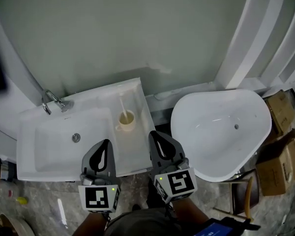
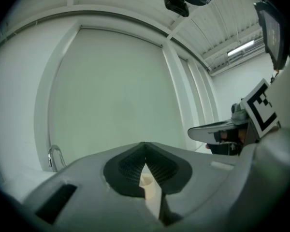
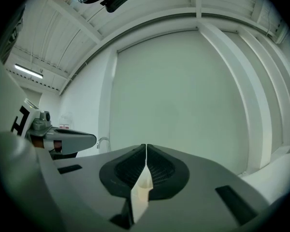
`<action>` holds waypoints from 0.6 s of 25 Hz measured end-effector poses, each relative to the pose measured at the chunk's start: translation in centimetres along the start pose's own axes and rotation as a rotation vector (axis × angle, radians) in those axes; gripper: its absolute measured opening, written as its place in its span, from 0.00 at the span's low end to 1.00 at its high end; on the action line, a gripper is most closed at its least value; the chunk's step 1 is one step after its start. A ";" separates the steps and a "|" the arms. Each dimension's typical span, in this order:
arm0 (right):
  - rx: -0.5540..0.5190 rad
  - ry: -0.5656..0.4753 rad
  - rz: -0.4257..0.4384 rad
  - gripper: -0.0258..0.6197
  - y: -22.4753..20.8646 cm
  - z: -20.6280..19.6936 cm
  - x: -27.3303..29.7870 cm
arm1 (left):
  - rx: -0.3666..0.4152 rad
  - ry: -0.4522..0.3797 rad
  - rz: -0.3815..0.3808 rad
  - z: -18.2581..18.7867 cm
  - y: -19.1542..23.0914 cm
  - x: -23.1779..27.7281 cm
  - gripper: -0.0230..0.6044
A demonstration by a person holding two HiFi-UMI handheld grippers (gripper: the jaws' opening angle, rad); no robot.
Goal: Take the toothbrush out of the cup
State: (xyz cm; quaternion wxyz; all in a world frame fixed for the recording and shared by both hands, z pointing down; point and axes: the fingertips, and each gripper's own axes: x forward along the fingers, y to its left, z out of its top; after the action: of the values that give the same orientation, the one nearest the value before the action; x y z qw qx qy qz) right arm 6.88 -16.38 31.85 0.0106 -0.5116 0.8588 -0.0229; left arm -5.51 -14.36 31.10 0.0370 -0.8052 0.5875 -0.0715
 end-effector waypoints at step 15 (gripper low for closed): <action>-0.011 -0.029 0.130 0.06 -3.8 1.8 7.4 | 0.024 -0.008 0.137 1.6 2.2 6.1 0.06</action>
State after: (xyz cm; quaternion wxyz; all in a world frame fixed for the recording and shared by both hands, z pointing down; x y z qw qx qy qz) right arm 6.77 -24.69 30.32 0.0217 -0.4549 0.8902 -0.0100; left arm -5.50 -20.88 29.63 0.0537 -0.7630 0.6401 -0.0727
